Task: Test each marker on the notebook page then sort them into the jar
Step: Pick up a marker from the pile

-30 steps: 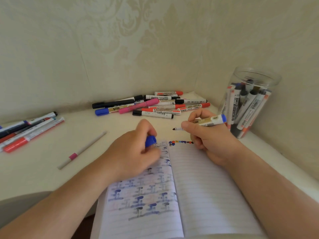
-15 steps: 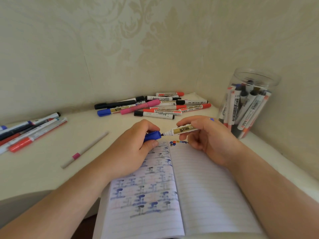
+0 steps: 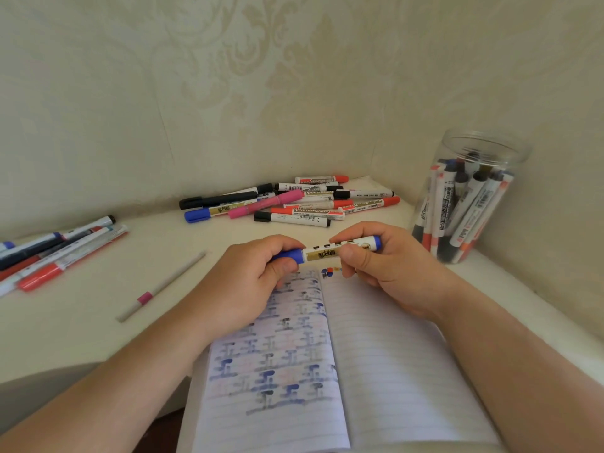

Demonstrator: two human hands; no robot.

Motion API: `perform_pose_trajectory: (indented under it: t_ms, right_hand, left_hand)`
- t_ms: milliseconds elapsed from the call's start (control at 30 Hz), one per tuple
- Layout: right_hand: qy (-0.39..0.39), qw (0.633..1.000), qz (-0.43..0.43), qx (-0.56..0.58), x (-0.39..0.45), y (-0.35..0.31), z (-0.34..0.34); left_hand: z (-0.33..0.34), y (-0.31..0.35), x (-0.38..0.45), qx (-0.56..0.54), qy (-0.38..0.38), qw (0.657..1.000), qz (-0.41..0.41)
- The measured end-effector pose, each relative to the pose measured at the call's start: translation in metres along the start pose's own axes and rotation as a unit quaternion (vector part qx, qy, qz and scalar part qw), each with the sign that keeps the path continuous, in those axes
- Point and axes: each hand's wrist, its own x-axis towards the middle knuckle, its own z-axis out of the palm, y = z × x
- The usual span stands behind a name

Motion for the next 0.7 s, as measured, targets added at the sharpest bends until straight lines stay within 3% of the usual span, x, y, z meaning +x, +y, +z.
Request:
perform_pose_trajectory:
  t_ms: [267, 467, 567, 700]
  right_hand:
    - [-0.005, 0.997, -0.018, -0.072, -0.001, -0.001, 0.007]
    - [0.03, 0.994, -0.009, -0.106, -0.004, -0.004, 0.01]
    - [0.095, 0.995, -0.025, -0.021, -0.006, -0.02, 0.005]
    - [0.27, 0.953, -0.122, 0.064, -0.018, -0.069, -0.029]
  left_hand:
    - [0.003, -0.001, -0.006, 0.05, 0.061, 0.997, 0.023]
    - [0.002, 0.0, 0.001, 0.01, 0.029, 0.999, -0.019]
    - [0.001, 0.003, 0.007, 0.019, -0.011, 0.998, -0.06]
    - [0.004, 0.02, 0.012, 0.173, -0.103, 0.977, -0.075]
